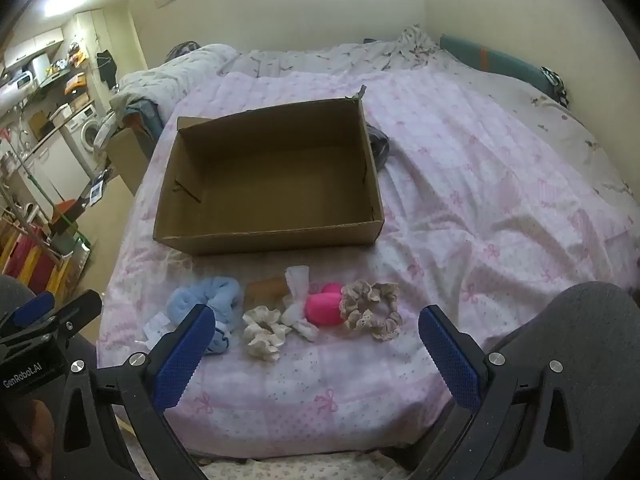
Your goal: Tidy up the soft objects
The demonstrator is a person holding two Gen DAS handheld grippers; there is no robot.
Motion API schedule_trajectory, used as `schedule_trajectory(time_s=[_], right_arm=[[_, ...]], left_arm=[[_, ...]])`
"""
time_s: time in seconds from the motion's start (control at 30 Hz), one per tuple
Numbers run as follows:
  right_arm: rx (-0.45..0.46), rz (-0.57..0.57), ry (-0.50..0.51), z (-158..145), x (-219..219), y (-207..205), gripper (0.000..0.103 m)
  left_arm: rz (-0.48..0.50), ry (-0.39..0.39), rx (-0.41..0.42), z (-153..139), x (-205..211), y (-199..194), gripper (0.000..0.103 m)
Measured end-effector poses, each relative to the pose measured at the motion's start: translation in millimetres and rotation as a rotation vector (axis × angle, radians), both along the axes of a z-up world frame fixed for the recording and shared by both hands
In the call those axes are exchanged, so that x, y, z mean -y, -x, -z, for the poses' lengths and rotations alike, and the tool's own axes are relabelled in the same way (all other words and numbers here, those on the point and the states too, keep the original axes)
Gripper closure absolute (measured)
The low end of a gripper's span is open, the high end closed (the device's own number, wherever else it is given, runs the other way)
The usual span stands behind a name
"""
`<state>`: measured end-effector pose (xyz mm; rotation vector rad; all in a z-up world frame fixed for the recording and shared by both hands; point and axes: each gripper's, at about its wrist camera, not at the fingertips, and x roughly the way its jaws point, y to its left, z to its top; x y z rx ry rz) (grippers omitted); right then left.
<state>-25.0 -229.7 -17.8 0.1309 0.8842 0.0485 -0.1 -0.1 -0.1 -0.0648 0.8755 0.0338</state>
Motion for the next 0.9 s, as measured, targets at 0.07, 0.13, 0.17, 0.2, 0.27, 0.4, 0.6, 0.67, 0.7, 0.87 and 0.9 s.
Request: schedule_trajectory(time_s=[0.07, 0.13, 0.17, 0.2, 0.27, 0.4, 0.6, 0.67, 0.7, 0.87, 0.9], right_arm=[[0.003, -0.001, 0.001, 0.0, -0.8, 0.3, 0.000], [0.004, -0.005, 0.005, -0.3, -0.9, 0.4, 0.000], [0.003, -0.006, 0.006, -0.3, -0.7, 0.3, 0.000], [0.003, -0.007, 0.008, -0.3, -0.2, 0.2, 0.000], [0.002, -0.009, 0.011, -0.3, 1.0, 0.0, 0.000], [0.006, 0.004, 0.016, -0.4, -2.6, 0.4, 0.000], [0.004, 0.007, 0.019, 1.3, 0.9, -0.9, 0.000], [0.005, 0.012, 0.024, 0.7, 1.3, 0.0, 0.000], [0.005, 0.013, 0.026, 1.8, 1.2, 0.1, 0.000], [0.007, 0.012, 0.026, 3.1, 1.5, -1.5, 0.000], [0.010, 0.013, 0.025, 3.5, 1.9, -1.5, 0.000]], left_arm=[[-0.001, 0.001, -0.001, -0.2, -0.3, 0.2, 0.000], [-0.002, 0.001, -0.001, -0.4, -0.6, 0.7, 0.000], [-0.002, 0.002, -0.002, -0.5, -0.8, 1.0, 0.000], [-0.003, 0.003, -0.004, -0.4, -1.1, 1.2, 0.000], [-0.002, 0.004, -0.010, 2.4, -2.4, -0.8, 0.000], [-0.004, 0.011, -0.013, 4.1, -5.6, 0.1, 0.000], [-0.002, 0.005, -0.019, 4.7, -1.4, -2.1, 0.000], [0.001, 0.003, -0.019, 5.1, -0.2, -2.7, 0.000], [0.002, 0.000, -0.021, 5.8, 0.6, -2.8, 0.000], [0.008, -0.009, -0.021, 5.5, 2.9, -1.6, 0.000], [0.007, -0.008, -0.020, 5.3, 2.5, -1.2, 0.000]])
